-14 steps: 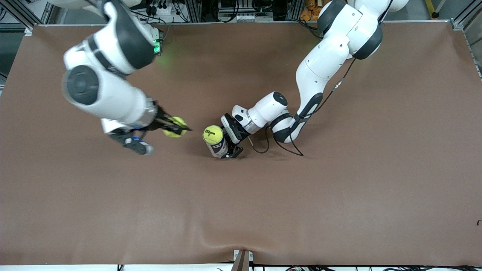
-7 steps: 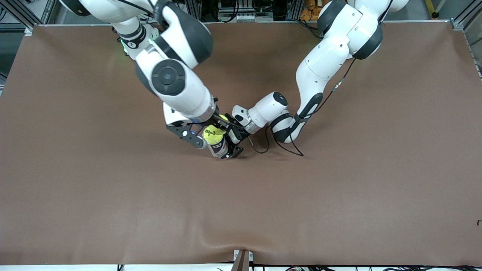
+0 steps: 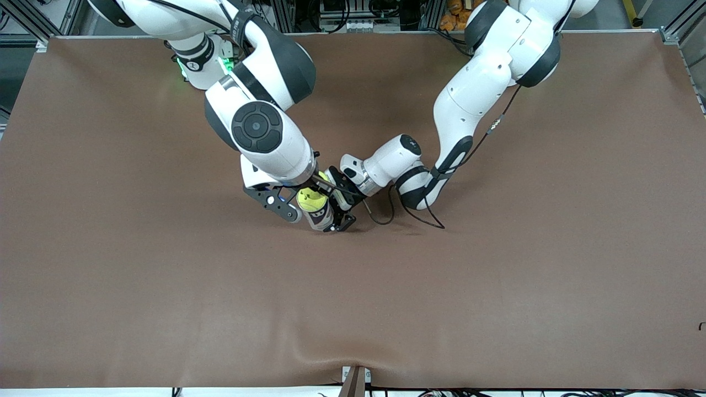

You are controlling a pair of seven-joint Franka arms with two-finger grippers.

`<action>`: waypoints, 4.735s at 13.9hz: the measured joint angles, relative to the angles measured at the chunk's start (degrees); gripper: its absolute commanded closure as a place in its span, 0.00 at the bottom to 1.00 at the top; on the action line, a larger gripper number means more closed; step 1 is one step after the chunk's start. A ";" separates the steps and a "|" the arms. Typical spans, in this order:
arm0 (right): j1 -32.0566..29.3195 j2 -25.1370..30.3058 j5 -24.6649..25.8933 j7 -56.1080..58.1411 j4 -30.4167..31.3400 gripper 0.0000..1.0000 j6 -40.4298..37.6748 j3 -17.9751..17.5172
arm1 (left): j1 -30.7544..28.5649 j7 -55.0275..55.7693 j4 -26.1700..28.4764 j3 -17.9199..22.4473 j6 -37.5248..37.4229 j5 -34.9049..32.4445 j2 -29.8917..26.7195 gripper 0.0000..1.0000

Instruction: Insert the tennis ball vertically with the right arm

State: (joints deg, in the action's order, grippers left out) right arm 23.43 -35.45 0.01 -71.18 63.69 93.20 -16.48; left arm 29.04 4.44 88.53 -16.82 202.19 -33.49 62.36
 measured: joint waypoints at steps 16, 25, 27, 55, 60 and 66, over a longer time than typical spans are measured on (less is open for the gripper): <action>-0.27 -1.98 3.23 0.23 4.20 0.26 4.40 0.29 | 0.01 0.00 0.00 0.00 0.01 -0.01 0.00 0.00; -2.46 -1.58 3.61 1.01 3.66 0.00 4.92 0.32 | -0.06 0.00 0.01 0.01 0.01 -0.01 0.00 0.00; -4.63 0.13 3.62 4.08 0.68 0.00 2.59 0.28 | -0.11 0.12 0.11 0.02 0.01 -0.01 0.00 0.00; -25.52 33.75 3.71 66.49 18.63 0.00 -10.27 13.23 | -27.46 0.20 17.15 -12.53 -13.05 -0.85 -9.87 0.00; -25.06 34.23 3.71 67.78 19.34 0.00 -9.08 13.59 | -38.79 0.12 13.64 -21.97 -39.32 -1.07 -13.73 0.00; -24.62 34.23 3.71 67.97 19.40 0.00 -8.79 13.58 | -43.21 0.24 -5.22 -32.02 -81.39 -1.04 -16.61 0.00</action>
State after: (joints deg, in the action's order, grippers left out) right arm -1.20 -1.21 3.72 -3.21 83.09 84.40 -2.90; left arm -14.17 4.69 83.32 -48.84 120.80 -34.53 45.75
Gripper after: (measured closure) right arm 0.000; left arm 0.000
